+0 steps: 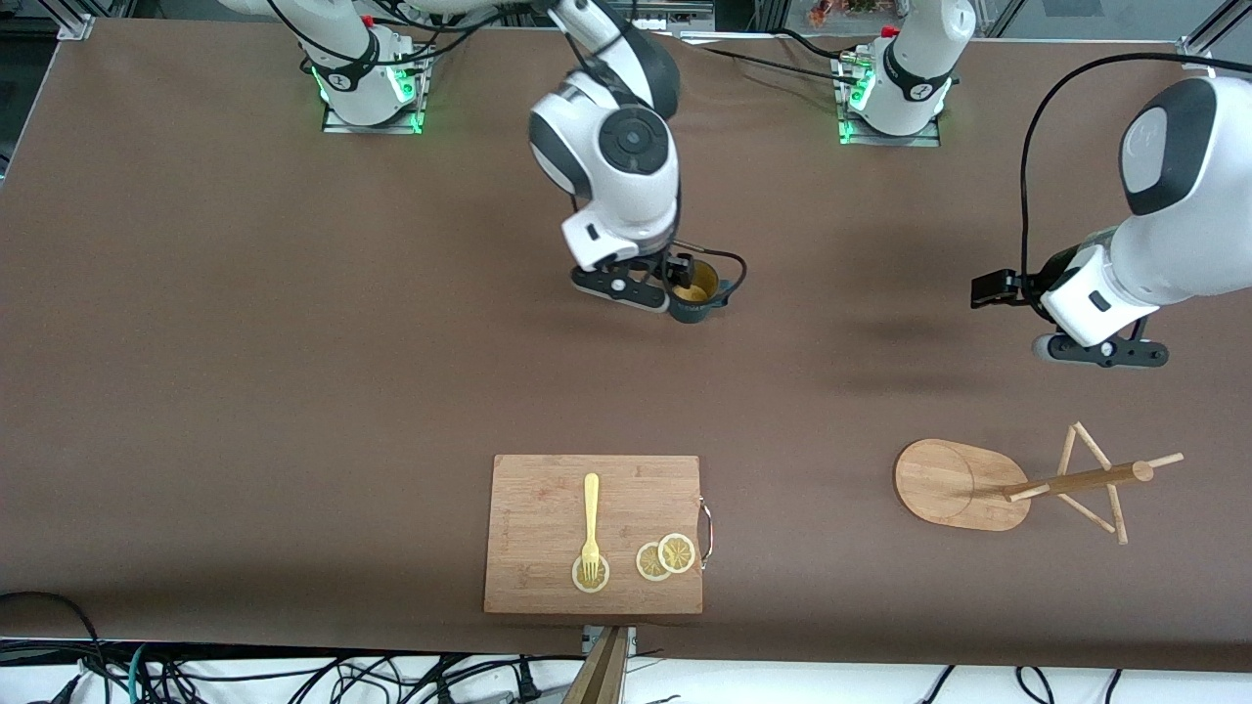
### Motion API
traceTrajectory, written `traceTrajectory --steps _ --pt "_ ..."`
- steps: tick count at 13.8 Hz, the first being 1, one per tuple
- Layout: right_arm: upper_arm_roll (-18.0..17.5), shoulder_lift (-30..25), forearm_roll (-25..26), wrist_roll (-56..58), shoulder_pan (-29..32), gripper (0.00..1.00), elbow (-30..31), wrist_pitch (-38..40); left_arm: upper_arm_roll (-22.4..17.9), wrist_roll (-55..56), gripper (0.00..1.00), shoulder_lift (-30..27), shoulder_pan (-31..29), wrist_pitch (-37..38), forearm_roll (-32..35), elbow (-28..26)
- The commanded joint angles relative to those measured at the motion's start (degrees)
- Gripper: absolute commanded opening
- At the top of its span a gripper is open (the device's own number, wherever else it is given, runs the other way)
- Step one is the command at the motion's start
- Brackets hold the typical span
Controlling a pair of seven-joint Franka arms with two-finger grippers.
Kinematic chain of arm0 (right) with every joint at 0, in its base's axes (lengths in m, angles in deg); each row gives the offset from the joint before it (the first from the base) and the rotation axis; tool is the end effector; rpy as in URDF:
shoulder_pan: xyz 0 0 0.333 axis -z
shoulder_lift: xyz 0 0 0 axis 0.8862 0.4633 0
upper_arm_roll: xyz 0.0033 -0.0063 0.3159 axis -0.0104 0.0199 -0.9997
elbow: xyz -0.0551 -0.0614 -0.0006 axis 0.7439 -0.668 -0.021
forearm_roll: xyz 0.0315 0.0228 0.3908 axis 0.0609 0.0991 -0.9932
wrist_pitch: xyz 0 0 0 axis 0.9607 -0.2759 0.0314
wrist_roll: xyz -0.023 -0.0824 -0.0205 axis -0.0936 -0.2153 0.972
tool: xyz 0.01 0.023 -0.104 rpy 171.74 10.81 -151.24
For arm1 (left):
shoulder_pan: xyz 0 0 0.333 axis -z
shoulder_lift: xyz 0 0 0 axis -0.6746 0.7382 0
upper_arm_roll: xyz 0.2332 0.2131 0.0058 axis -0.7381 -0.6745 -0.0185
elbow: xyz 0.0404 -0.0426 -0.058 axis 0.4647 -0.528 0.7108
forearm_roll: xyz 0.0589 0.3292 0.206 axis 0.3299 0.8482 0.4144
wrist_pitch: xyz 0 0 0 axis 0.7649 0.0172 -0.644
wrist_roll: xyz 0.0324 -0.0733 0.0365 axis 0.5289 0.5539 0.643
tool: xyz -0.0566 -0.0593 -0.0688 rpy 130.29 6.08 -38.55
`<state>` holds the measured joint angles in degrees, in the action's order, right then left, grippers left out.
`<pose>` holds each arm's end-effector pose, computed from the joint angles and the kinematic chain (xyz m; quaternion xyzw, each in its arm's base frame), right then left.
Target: Pass cup and hang on rack
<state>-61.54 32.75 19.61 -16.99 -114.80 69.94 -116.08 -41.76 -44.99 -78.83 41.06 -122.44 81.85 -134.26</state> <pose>0.4934 0.5247 0.3885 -0.9875 0.1568 0.0151 0.0035 0.5900 -0.0236 0.4548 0.9932 -0.0525 -0.1016 0.0222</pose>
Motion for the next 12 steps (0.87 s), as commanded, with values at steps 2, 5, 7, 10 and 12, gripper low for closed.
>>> traceTrajectory --steps 2,5,7,10,12 --pt "8.0 -9.4 0.2 6.1 -0.1 1.0 1.7 14.6 -0.2 -7.4 1.0 -2.2 -0.7 -6.6 -2.6 -6.9" --pt "18.1 -15.2 0.0 19.7 0.0 1.0 1.6 28.2 -0.2 -13.4 1.0 -2.2 -1.8 -14.4 -7.5 -13.6" --pt "24.8 -18.1 0.0 29.5 -0.1 1.0 1.6 32.8 -0.2 -17.5 1.0 -2.0 -2.6 -18.6 -10.4 -17.1" --pt "33.8 -18.3 0.8 45.6 -0.1 1.0 2.9 34.4 -0.1 -28.8 1.0 -0.9 -4.1 -21.6 -19.4 -20.1" --pt "37.1 -18.3 0.0 57.2 2.1 1.0 3.6 32.0 -0.1 -38.9 1.0 1.1 -5.2 -21.7 -25.6 -20.2"
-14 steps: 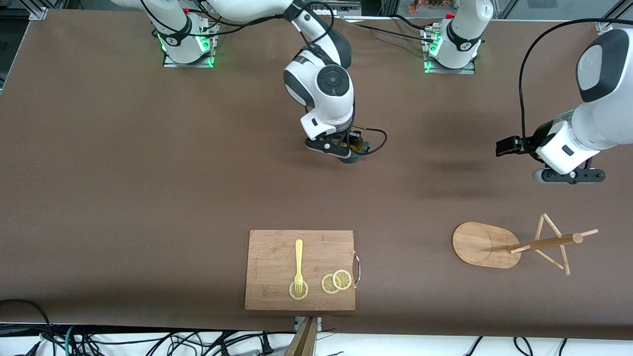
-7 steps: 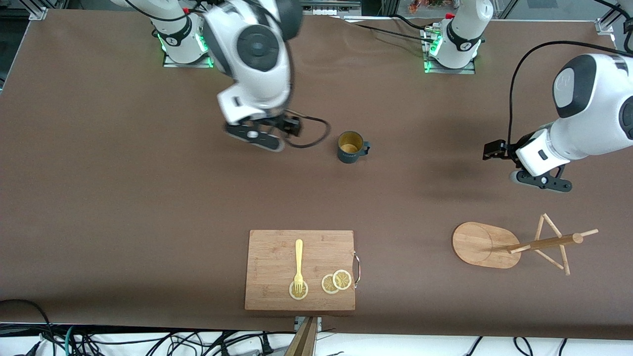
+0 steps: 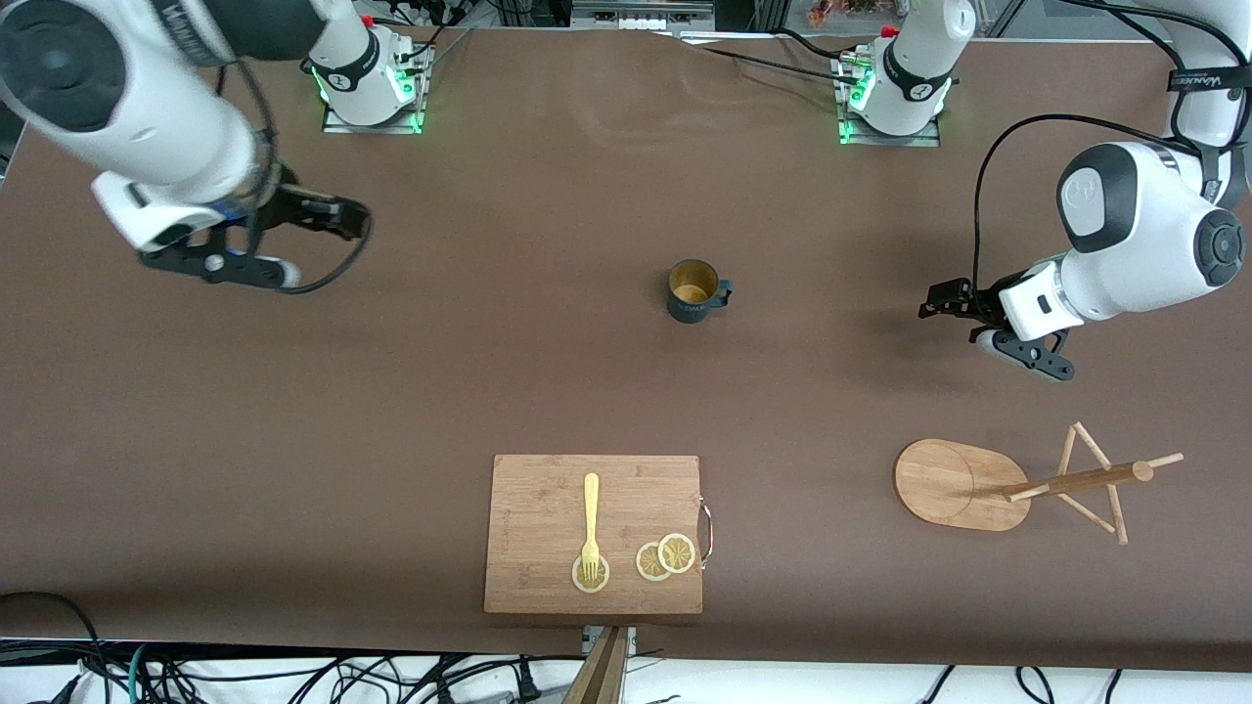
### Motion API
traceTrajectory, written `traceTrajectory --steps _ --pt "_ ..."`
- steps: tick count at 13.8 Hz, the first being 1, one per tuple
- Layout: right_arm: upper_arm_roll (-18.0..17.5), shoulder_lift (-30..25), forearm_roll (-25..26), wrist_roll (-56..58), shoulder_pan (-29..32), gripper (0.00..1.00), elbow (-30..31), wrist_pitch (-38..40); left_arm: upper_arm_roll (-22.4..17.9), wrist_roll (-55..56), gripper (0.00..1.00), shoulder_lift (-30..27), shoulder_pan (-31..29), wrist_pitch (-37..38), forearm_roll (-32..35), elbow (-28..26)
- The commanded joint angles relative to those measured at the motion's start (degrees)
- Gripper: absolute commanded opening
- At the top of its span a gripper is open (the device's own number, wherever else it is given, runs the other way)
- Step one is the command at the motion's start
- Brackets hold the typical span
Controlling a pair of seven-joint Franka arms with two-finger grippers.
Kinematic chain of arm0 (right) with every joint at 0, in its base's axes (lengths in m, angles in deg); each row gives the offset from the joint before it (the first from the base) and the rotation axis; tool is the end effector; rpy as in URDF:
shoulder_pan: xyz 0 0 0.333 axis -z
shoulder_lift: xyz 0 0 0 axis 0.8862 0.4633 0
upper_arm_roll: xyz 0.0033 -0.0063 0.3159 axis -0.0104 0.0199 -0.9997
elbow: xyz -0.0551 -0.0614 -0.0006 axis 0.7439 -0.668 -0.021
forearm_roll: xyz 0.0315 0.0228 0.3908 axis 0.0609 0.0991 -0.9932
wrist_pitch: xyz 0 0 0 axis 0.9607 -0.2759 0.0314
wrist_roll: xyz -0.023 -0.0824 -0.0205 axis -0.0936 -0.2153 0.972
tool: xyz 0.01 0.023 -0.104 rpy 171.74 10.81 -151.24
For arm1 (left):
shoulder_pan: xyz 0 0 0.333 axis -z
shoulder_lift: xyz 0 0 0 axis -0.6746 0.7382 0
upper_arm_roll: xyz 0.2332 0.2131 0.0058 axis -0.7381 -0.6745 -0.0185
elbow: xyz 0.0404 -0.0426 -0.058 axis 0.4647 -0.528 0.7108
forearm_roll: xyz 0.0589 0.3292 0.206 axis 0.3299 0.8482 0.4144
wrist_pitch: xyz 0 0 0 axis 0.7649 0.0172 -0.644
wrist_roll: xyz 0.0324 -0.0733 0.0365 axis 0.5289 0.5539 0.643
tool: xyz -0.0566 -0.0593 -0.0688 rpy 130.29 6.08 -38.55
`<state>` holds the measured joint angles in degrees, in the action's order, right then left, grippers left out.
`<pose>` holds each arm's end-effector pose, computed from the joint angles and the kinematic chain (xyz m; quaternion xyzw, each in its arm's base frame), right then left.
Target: Pass cup and hang on rack
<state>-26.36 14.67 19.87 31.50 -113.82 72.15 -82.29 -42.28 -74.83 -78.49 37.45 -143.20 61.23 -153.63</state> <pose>0.5694 0.1552 0.5755 0.9902 -0.0379 -0.1182 0.0644 0.5568 -0.0003 0.3300 0.9679 -0.1658 -0.0360 0.1855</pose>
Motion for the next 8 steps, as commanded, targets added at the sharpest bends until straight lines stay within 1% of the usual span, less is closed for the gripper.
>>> traceTrajectory --steps 1,2,3,4,5,6,7,8 --pt "0.4 -0.7 -0.4 12.8 2.9 1.0 2.5 -3.4 0.4 -14.3 1.0 1.7 -1.9 -0.9 -6.4 -0.8" --pt "-1.6 -2.0 0.0 14.3 5.2 1.0 3.6 -4.8 0.4 -20.0 1.0 2.8 -2.3 -1.0 -7.3 -0.8" --pt "-2.0 -3.0 0.0 15.2 7.5 1.0 5.0 -5.3 0.4 -25.2 1.0 4.2 -2.8 -1.1 -9.8 -0.8" --pt "-3.1 -4.3 0.3 18.4 9.0 1.0 6.8 -6.9 0.4 -31.3 1.0 6.1 -3.5 -1.1 -12.1 -0.5" --pt "-5.4 -5.9 0.8 22.1 12.1 1.0 9.2 -8.9 0.5 -37.1 1.0 8.1 -3.9 -1.1 -14.2 -0.1" --pt "-10.2 -7.4 2.1 23.6 17.0 1.0 11.0 -10.3 0.5 -42.1 1.0 9.7 -4.1 -1.1 -17.1 -0.1" --pt "-17.1 -9.2 5.2 23.8 22.4 1.0 12.6 -11.5 0.8 -46.8 1.0 11.2 -4.7 -0.9 -19.1 -0.1" --pt "-24.5 -10.6 9.6 23.7 27.1 1.0 13.8 -12.6 2.4 -51.4 1.0 12.4 -5.6 -0.8 -20.9 -0.1"
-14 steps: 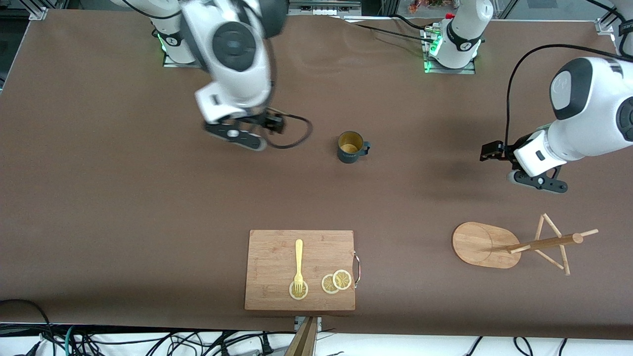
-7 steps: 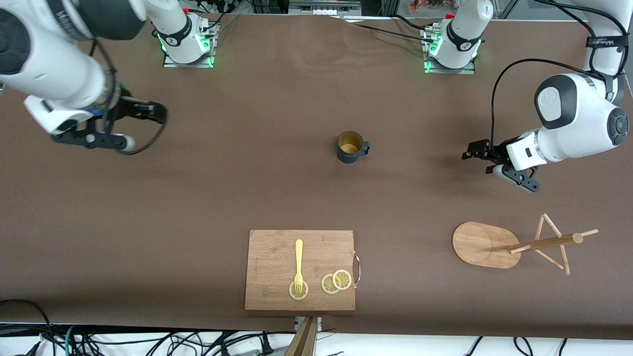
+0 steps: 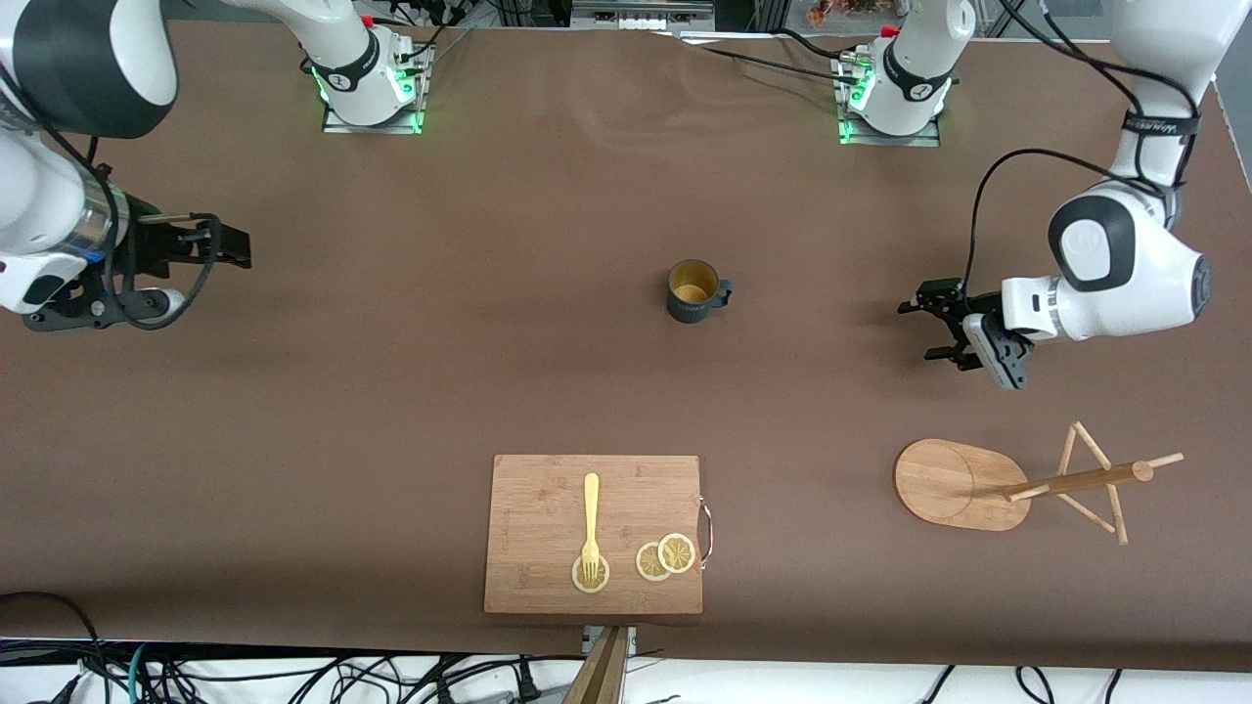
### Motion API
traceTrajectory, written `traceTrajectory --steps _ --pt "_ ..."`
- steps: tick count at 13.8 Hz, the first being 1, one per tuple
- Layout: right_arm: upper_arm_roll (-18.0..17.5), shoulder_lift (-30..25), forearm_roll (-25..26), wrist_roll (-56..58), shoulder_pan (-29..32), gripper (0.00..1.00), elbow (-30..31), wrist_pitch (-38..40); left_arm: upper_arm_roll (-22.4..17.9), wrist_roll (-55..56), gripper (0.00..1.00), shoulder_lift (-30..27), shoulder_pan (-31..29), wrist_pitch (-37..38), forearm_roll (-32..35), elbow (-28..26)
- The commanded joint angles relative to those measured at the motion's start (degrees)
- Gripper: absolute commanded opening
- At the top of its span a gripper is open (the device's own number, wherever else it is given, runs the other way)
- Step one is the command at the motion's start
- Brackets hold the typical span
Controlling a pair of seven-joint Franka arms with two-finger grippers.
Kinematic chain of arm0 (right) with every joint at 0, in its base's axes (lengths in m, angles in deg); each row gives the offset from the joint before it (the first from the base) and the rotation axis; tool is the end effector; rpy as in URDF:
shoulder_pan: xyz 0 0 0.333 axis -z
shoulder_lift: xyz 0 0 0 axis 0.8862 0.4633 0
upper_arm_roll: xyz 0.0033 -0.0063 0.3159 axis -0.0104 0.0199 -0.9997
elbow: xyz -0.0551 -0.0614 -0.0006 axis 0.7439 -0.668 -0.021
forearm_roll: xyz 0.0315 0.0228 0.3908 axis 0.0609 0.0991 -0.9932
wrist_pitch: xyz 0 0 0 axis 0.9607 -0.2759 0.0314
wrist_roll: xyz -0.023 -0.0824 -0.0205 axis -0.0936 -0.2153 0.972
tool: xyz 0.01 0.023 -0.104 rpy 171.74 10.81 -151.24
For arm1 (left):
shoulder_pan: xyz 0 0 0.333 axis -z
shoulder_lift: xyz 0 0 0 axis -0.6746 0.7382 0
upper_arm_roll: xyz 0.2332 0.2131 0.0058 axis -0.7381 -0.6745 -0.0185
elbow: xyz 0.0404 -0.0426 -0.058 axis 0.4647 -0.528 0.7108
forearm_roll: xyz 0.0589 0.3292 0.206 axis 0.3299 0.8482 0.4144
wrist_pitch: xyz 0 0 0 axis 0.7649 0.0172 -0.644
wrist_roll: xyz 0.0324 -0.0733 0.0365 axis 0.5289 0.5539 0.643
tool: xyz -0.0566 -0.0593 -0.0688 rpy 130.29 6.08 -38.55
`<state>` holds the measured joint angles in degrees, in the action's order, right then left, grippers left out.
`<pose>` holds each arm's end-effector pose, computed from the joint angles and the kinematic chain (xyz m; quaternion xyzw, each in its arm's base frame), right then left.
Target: Pass cup and hang on rack
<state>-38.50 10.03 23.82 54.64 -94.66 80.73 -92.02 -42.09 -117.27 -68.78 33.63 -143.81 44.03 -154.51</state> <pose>0.5893 0.0439 0.5445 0.9898 0.0962 -0.1027 0.0234 0.5502 0.0217 0.2366 0.8770 -0.3596 0.0488 0.3150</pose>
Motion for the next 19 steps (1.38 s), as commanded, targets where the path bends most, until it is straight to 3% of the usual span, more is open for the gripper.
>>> traceTrajectory --steps 1,4,6,10,14,19 --pt "-18.0 -6.5 7.4 -0.1 12.9 1.0 5.9 -3.2 4.2 -13.1 1.0 3.7 -3.7 0.1 -5.4 0.7" --pt "-27.7 -9.6 7.4 2.9 26.4 1.0 11.4 -7.7 12.2 -22.5 1.0 7.0 -10.0 0.4 -6.9 0.7" --pt "-33.5 -13.9 7.1 2.8 34.4 1.0 18.0 -12.8 13.8 -31.8 1.0 10.1 -11.8 1.5 -10.5 0.8" --pt "-33.9 -14.9 5.1 2.5 37.2 1.0 18.0 -12.6 15.2 -47.4 1.0 14.2 -14.4 3.6 -13.5 0.9" --pt "-33.8 -15.0 3.4 2.3 37.4 1.0 15.5 -12.7 23.5 -56.9 1.0 17.5 -22.3 6.7 -15.6 1.0" --pt "-33.0 -15.0 3.5 2.2 37.4 1.0 14.1 -12.5 25.0 -67.9 1.0 21.9 -22.6 10.5 -20.9 1.2"
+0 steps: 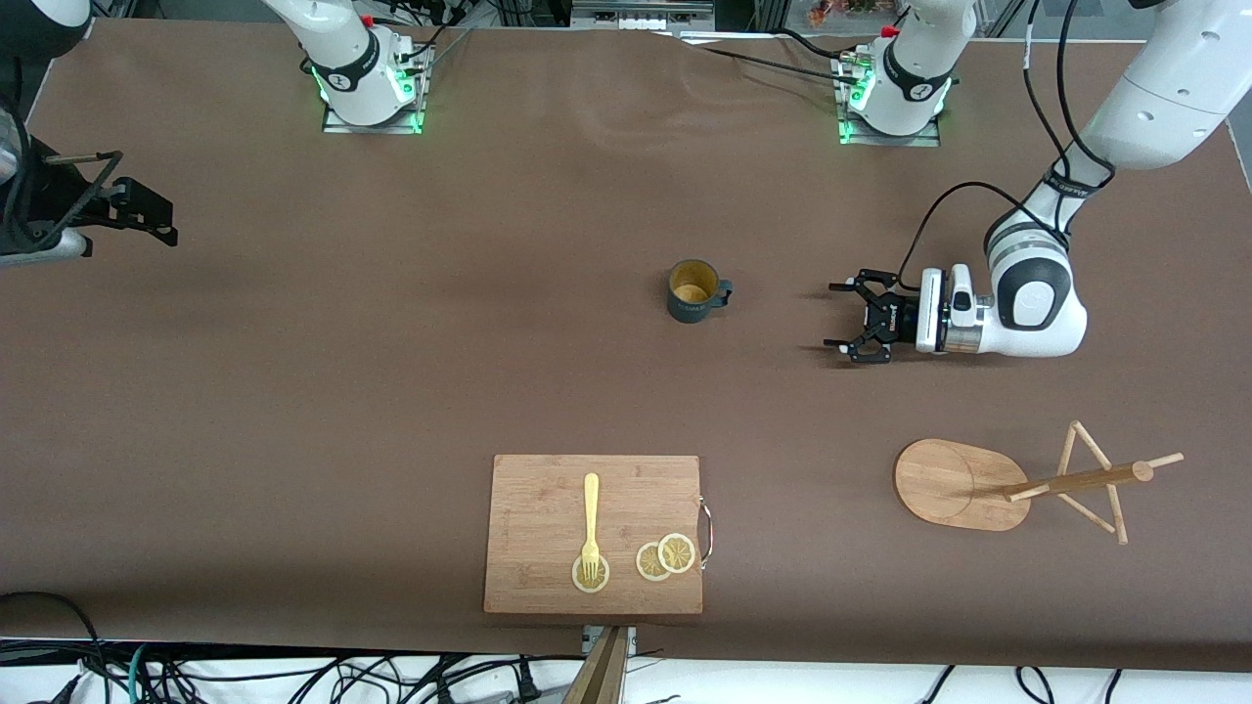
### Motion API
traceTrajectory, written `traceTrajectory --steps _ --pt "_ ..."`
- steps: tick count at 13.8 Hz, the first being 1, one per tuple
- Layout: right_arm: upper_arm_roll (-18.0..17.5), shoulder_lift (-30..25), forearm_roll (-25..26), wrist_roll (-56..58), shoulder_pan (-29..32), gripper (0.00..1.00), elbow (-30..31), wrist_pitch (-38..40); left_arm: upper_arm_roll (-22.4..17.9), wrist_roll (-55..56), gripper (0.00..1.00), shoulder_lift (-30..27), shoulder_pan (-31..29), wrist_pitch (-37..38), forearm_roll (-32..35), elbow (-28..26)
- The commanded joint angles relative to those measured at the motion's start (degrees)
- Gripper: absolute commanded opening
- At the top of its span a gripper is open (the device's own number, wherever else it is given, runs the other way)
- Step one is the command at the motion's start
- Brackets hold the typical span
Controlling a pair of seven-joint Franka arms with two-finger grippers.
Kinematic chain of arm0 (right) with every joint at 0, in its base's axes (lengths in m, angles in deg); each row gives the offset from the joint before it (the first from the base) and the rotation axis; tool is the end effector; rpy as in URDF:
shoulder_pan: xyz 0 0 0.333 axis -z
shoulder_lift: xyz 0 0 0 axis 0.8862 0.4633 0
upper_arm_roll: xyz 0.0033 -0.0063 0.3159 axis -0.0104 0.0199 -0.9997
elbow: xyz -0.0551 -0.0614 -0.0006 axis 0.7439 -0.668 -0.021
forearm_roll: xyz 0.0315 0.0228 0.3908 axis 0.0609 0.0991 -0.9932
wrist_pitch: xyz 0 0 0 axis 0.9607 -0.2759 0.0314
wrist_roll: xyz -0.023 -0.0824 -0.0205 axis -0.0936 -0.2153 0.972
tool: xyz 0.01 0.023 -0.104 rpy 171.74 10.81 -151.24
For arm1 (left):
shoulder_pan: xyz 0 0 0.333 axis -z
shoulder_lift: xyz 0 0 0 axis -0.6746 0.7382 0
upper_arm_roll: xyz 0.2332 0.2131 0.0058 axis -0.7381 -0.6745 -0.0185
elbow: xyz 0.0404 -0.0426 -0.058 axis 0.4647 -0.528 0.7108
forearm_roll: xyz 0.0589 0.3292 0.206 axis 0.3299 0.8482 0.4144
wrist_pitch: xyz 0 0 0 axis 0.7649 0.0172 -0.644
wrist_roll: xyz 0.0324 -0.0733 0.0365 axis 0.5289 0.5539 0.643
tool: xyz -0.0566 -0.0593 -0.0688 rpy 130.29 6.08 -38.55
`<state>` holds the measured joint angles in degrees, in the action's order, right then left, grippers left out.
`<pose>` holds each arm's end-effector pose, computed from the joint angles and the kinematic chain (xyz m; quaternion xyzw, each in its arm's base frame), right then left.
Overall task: Pass cup and hang on rack
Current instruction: 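Move the left gripper to the mug handle and close on it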
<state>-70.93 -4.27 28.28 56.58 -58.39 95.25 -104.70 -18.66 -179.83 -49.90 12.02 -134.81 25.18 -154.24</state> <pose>0.5438 -0.0281 0.5705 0.9963 0.0840 -0.0087 0.0187 0.5155 -0.0414 0.1268 0.5708 -0.5578 0.3466 0.4929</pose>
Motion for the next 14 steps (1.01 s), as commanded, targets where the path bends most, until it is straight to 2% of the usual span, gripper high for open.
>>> traceTrajectory --steps 1,3,5,10,14 --pt "-0.6 -1.0 -1.0 0.2 0.9 1.0 0.1 0.6 1.7 -6.8 1.0 3.8 -0.9 1.5 -2.1 1.8" --pt "0.3 -1.3 -1.0 -1.7 0.7 1.0 -0.5 3.9 1.9 -9.8 1.0 4.6 -0.1 1.4 -2.8 2.3" --pt "4.1 -1.2 -1.2 -3.3 -2.5 1.0 -0.6 4.8 1.9 -10.2 1.0 4.8 2.2 1.1 -3.4 2.5" --pt "3.7 -1.1 -0.9 -3.0 -2.6 1.0 -0.8 4.7 1.4 -13.8 1.0 5.5 8.0 -0.1 -11.2 2.4" --pt "3.8 -0.7 -1.0 -2.4 -3.0 1.0 -0.8 4.4 1.2 -14.0 1.0 7.3 10.7 -2.6 -11.5 2.2"
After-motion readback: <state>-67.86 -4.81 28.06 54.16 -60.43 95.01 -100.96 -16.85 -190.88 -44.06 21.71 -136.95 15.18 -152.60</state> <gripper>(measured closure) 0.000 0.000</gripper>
